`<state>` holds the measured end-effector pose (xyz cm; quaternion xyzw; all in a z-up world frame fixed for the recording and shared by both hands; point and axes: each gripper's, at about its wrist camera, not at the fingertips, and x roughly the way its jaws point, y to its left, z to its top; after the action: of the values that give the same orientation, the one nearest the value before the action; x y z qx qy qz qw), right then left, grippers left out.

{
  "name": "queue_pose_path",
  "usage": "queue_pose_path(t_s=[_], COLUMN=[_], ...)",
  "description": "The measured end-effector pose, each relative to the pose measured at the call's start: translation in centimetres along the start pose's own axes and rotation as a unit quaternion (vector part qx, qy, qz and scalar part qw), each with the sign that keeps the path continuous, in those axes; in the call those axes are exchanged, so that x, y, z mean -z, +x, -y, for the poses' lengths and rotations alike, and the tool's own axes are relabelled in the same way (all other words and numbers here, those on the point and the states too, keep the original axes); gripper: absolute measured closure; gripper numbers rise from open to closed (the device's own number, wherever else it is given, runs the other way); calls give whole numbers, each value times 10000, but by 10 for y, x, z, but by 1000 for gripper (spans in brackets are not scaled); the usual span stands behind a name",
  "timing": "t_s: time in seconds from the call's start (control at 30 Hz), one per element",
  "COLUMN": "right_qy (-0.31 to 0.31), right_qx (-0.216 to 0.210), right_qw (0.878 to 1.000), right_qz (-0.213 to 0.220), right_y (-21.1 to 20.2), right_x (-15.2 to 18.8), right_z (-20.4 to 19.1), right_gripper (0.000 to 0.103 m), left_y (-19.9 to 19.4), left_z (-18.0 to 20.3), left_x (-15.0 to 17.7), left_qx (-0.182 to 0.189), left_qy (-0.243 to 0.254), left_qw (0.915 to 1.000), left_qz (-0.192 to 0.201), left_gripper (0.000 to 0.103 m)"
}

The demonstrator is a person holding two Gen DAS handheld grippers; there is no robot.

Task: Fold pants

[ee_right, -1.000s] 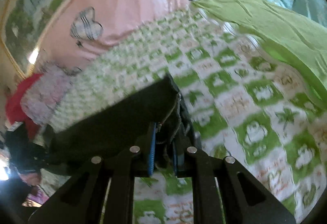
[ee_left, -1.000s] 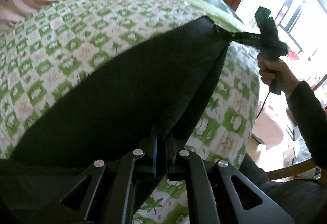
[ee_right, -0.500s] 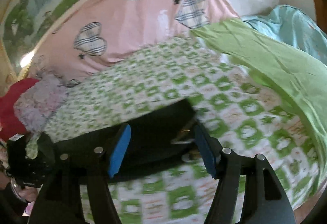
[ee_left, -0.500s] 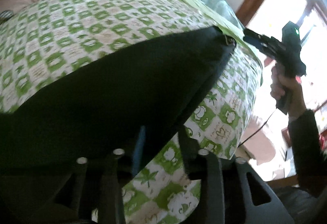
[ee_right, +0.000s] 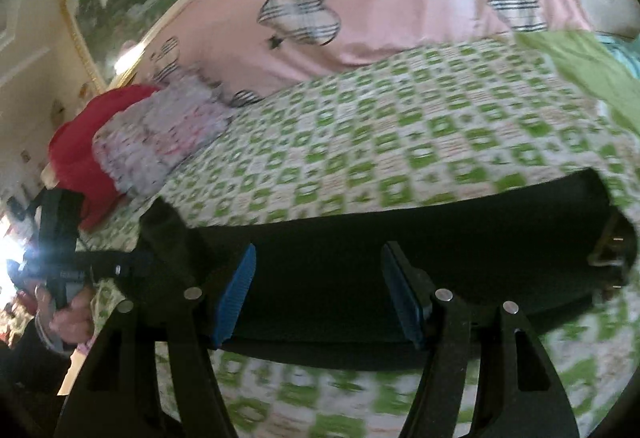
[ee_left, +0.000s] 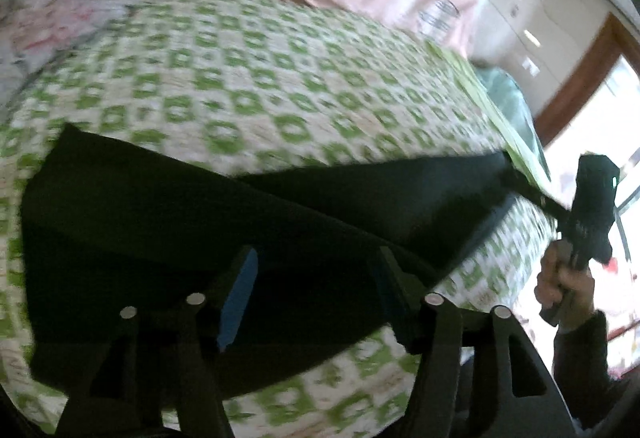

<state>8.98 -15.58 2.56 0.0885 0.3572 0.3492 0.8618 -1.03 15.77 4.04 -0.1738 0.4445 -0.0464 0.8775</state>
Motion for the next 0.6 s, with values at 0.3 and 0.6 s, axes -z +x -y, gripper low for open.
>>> queue_pose_path(t_s=[0.3, 0.6], right_qy=[-227, -491], right_qx=[-695, -1133], right_qw=[9958, 9843], right_qz=[-548, -1260], right_y=[44, 97], right_x=[-2, -1], right_z=[-44, -83], right_gripper=[37, 37], left_y=[-36, -27], left_z=[-77, -159], left_x=[-31, -60], left_qx=[-471, -374], left_qy=[-185, -515], left_qw=[9984, 9980], left_qz=[262, -63], left_gripper=[28, 22])
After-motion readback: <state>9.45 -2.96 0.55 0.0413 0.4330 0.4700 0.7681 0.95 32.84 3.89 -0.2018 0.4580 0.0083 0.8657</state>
